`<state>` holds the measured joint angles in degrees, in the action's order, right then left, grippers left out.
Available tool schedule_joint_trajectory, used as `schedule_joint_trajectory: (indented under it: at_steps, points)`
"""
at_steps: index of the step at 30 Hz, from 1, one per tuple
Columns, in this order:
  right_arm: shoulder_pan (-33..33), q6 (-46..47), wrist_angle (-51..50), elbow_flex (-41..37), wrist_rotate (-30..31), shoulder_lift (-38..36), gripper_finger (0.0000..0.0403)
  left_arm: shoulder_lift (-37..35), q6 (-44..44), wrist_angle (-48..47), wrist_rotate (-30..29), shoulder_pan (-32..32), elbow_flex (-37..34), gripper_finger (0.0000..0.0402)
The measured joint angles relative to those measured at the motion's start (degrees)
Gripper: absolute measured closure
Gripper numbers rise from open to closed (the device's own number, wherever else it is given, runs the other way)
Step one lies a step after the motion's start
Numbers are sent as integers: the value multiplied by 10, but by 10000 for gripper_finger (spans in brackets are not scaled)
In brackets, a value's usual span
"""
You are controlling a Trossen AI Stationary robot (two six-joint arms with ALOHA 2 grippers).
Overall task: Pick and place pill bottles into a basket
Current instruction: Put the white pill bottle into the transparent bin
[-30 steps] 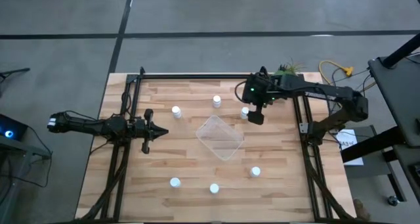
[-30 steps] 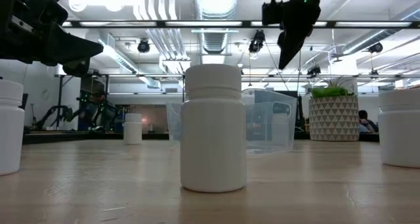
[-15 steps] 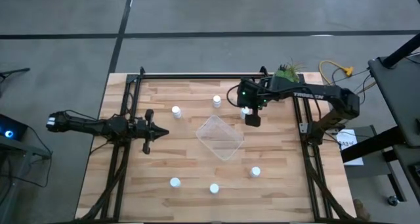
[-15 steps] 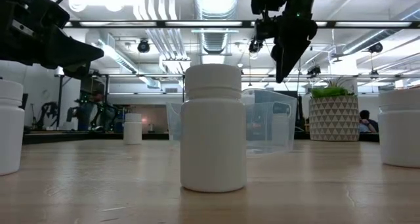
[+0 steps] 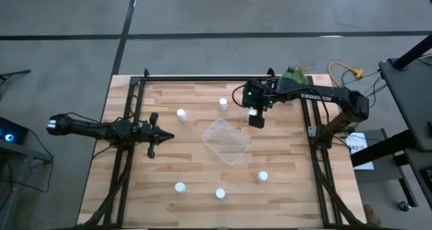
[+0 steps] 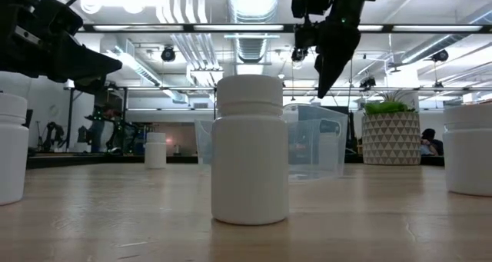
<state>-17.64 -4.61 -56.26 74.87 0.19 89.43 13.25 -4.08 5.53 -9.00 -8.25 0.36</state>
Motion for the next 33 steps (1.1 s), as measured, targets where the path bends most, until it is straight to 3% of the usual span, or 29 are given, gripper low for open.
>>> schedule_joint_trajectory:
  at_steps: [16, 33]
  points:
    - [-69, -49, 12, -1, -5, 53, 39, 2, 0, -1, 0, 0, 0, 402]
    - [-72, -72, 7, -1, -48, 104, 39, 14, 0, -1, 0, 0, 0, 402]
